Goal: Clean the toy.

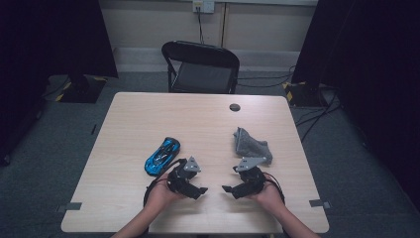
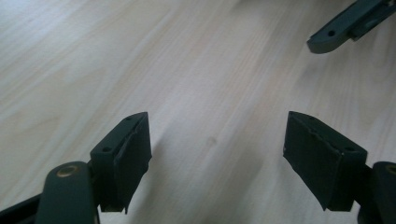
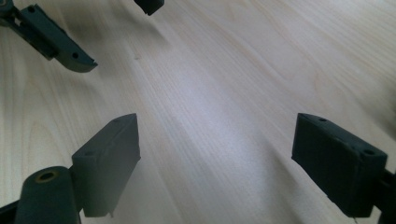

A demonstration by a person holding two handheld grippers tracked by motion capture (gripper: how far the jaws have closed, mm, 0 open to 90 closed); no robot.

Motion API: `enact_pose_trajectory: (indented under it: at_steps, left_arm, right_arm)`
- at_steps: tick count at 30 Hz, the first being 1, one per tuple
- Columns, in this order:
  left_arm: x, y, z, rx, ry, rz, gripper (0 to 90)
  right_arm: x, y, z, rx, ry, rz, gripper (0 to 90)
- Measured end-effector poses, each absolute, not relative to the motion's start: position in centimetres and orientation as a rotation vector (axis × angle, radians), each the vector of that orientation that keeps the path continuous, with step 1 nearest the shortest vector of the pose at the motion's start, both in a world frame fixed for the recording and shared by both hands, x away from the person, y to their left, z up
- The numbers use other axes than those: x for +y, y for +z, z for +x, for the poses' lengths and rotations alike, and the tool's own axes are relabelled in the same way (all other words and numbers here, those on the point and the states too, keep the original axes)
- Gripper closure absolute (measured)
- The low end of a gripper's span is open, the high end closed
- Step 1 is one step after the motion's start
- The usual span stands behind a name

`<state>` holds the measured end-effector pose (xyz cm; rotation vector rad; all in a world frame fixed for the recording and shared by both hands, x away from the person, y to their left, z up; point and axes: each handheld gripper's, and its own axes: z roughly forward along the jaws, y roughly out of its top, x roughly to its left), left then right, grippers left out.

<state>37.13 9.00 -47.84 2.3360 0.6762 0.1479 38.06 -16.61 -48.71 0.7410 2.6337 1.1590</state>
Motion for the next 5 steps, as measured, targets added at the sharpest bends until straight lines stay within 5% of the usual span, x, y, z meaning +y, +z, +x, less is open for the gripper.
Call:
enact_pose_trajectory:
  at_steps: [5]
  left_arm:
    - [8.72,-48.36,36.69,0.638,0.154,2.351,22.4]
  right_arm:
    - [-16.44,-48.95,37.90,2.634,1.147,0.728,14.9]
